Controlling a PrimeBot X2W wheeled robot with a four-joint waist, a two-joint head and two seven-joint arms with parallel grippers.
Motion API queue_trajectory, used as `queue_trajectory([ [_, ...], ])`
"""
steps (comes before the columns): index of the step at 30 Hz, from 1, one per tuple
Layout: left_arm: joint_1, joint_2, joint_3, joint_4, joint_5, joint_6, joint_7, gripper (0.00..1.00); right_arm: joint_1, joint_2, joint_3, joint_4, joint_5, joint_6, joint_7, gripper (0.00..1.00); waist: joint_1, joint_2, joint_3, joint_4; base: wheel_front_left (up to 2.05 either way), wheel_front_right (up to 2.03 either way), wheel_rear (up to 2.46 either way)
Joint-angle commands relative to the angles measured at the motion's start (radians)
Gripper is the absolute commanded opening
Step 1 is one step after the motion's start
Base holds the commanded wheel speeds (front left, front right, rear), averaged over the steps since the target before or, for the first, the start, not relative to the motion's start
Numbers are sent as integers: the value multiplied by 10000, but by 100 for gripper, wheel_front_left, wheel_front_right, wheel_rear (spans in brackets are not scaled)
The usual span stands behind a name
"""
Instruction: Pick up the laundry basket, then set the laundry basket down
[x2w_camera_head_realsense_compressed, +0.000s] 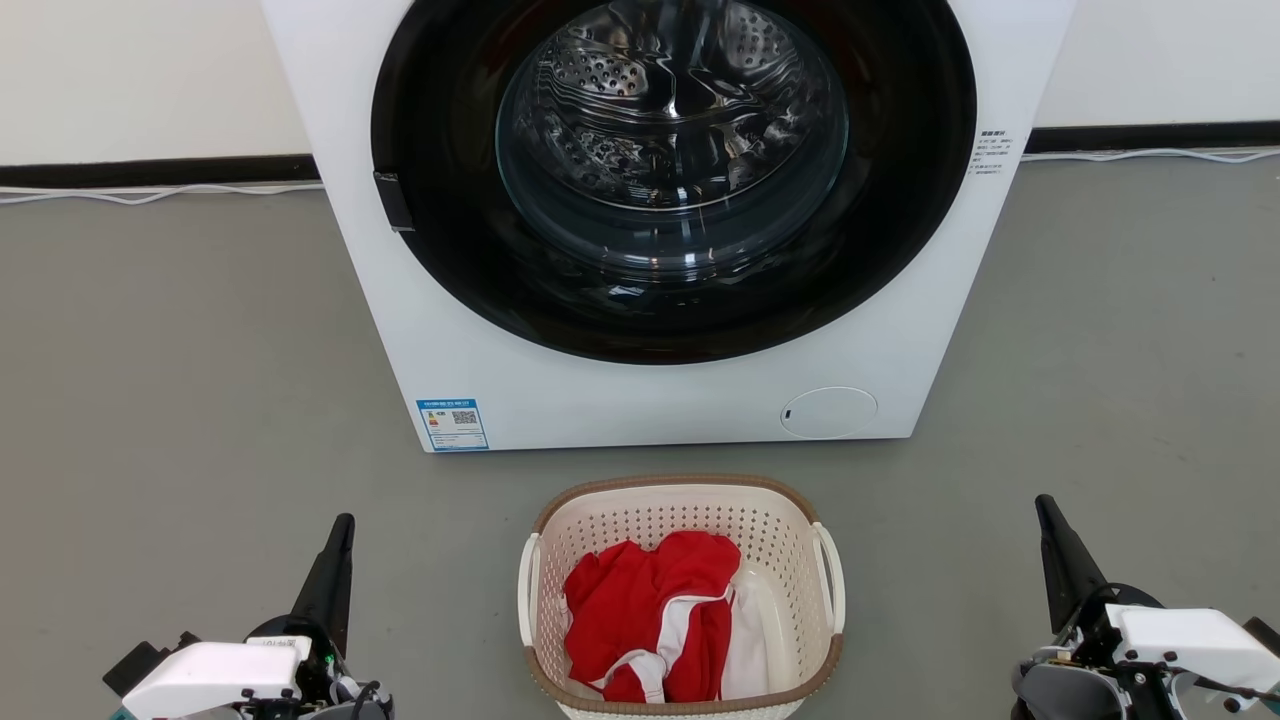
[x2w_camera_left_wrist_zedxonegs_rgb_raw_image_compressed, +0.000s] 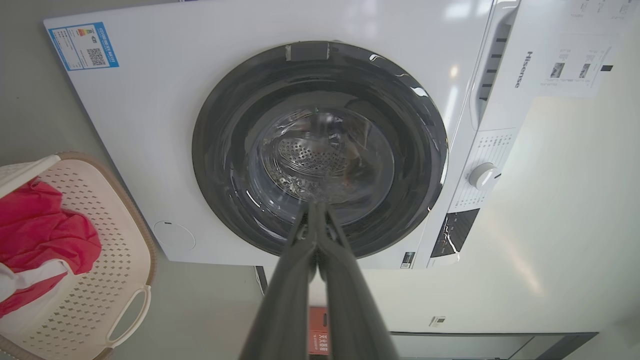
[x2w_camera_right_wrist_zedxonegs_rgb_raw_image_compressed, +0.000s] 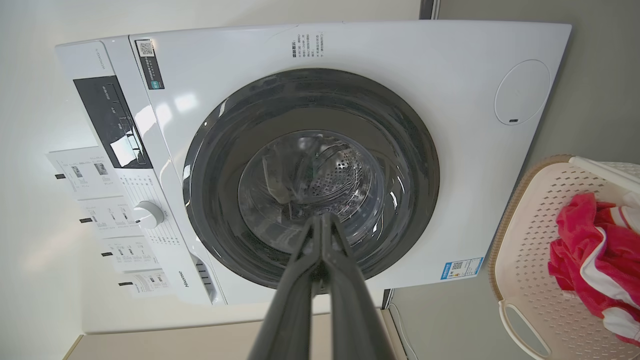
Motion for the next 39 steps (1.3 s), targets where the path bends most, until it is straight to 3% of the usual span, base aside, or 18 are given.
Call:
queue_trajectory([
  [1,-558,102,309,-288,-2,-73,58,0,-410,-91,190,-303,68,73,76,0,0,0,0,0,0,0,0],
  [24,-558,102,309,-288,-3,-73,58,0,-410,-91,190,-303,68,73,76,0,0,0,0,0,0,0,0],
  [25,16,-6,-2,32,0,2,-5,100,20,2,4,33,-2,0,-1,100,0,0,0,0,0,0,0],
  [34,179,-45,-197,124,2,-1,-226,100,244,27,149,10,-112,1,-209,100,22,0,-24,-2,0,0,0],
  [39,216,-39,-324,46,76,4,-373,100,323,22,234,-143,-273,4,-356,100,1,0,-10,-6,0,0,0],
])
